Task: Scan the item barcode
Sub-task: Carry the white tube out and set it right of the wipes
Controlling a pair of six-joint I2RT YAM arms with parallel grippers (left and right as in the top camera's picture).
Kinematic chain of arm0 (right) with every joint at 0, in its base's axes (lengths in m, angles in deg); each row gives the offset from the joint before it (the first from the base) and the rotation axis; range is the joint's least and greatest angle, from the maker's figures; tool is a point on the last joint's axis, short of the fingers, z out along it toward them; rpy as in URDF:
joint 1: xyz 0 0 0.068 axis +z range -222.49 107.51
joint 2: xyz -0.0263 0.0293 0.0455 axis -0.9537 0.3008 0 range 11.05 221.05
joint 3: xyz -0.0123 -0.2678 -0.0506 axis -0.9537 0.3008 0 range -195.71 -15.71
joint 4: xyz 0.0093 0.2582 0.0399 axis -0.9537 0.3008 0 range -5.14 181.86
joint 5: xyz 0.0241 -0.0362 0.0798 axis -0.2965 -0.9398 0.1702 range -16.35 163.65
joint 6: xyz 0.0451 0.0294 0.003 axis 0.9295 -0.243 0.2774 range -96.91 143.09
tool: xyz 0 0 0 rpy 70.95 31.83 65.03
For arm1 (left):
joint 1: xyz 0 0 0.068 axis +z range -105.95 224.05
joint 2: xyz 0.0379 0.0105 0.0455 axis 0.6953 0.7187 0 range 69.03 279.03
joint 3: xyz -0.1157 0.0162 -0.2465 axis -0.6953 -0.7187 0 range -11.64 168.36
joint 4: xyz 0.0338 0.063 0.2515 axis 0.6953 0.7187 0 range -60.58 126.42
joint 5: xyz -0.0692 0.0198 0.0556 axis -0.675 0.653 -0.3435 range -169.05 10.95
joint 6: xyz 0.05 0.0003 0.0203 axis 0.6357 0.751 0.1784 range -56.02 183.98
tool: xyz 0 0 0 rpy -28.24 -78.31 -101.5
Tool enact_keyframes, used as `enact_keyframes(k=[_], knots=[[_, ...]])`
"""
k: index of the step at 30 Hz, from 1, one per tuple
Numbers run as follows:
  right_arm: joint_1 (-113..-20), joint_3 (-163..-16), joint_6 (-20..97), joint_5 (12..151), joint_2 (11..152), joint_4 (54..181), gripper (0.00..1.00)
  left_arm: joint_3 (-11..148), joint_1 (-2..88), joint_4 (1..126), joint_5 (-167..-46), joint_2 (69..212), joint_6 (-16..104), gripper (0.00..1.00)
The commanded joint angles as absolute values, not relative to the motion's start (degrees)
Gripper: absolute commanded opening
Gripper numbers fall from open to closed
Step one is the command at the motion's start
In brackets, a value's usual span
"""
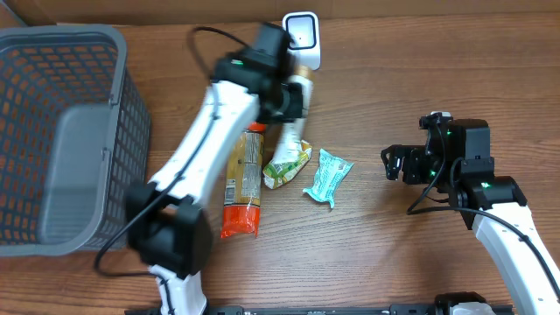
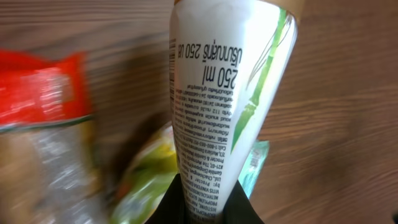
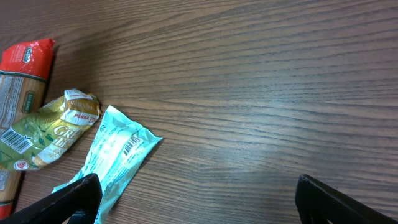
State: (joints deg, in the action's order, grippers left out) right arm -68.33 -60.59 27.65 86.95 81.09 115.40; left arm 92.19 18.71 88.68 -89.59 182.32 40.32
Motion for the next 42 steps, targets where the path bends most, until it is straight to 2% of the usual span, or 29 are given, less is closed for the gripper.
enact_keyframes(k=[1, 4, 10, 16, 17, 18, 21, 23, 24, 30, 42], knots=[[-68.4, -61.5, 28.0, 87.3, 81.3, 115.2, 1.0, 92.6, 14.1, 85.9, -90.6, 186.3, 37.1, 0.04], [-68.4, -61.5, 28.0, 87.2, 81.3, 115.2, 1.0, 92.6, 11.7, 83.9, -90.1, 189.9, 33.7, 0.04], [-68.4, -61.5, 27.9, 87.2, 81.3, 115.2, 1.0, 92.6, 10.2, 83.5, -90.7, 194.2, 18.3, 0.04], [-68.4, -61.5, 28.0, 87.3, 81.3, 115.0, 1.0, 92.6, 8.7, 79.9, -94.4, 194.4, 12.2, 0.04], [-68.4, -61.5, 28.0, 87.3, 81.3, 115.0, 1.0, 92.6, 8.3, 79.6, -94.6, 194.4, 10.9, 0.07], [-68.4, -61.5, 28.0, 87.3, 81.3, 115.0, 1.0, 92.6, 8.0, 79.2, -94.6, 194.4, 10.4, 0.16], [-68.4, -61.5, 28.0, 87.3, 81.3, 115.0, 1.0, 92.6, 7.5, 78.4, -94.3, 194.4, 10.4, 0.72], [-68.4, -61.5, 28.0, 87.3, 81.3, 115.0, 1.0, 92.6, 7.5, 78.4, -94.0, 194.4, 10.4, 0.97], [-68.4, -61.5, 28.0, 87.3, 81.3, 115.0, 1.0, 92.6, 7.6, 78.4, -94.1, 194.4, 10.9, 1.0], [-68.4, -61.5, 28.0, 88.6, 81.3, 114.9, 1.0, 94.0, 10.0, 78.6, -95.7, 193.6, 20.6, 1.0], [-68.4, -61.5, 27.7, 94.0, 81.3, 115.0, 1.0, 110.7, 22.3, 95.5, -96.9, 179.7, 40.8, 1.0]])
